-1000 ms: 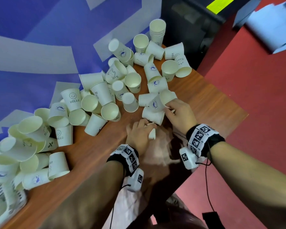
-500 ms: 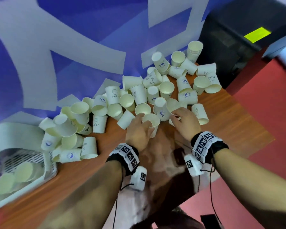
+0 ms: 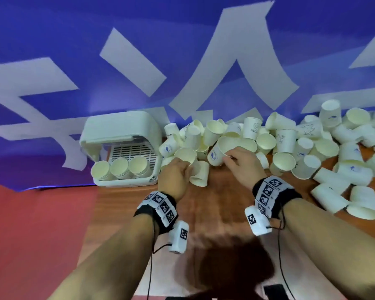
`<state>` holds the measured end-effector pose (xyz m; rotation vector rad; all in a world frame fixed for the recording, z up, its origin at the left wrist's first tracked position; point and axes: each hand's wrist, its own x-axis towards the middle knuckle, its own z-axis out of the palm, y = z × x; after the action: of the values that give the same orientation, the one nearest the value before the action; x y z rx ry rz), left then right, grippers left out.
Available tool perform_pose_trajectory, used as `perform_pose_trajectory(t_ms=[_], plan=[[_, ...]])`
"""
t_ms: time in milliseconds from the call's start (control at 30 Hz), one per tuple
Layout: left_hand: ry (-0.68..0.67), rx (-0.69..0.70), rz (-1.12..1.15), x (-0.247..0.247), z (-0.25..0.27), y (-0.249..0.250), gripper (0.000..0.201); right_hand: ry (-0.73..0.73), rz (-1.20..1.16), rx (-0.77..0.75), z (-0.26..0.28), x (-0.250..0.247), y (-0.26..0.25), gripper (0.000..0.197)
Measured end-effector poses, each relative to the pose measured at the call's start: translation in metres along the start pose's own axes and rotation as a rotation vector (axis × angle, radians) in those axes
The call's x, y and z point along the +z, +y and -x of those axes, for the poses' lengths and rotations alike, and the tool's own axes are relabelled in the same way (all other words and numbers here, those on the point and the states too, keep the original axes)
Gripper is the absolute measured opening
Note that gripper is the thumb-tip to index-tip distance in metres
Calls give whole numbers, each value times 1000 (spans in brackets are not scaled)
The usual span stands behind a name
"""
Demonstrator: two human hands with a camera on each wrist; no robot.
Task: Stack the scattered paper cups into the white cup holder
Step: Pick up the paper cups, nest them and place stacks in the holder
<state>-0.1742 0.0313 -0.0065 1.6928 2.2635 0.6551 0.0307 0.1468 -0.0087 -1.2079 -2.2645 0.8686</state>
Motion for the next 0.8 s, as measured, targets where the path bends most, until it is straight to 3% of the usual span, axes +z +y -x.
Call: perform_pose_trajectory(t_ms=[300,500,800], plan=[[142,-212,41,-84,44,-114,19,-182,-28,-206,-38,97,-113,20],[240,-222,115,-117,50,-174,20,-237,12,-250,-56,141,-160,19],[197,-193,135,-126,39,-221,21,-272,114,-219,-66,176,-187,20]])
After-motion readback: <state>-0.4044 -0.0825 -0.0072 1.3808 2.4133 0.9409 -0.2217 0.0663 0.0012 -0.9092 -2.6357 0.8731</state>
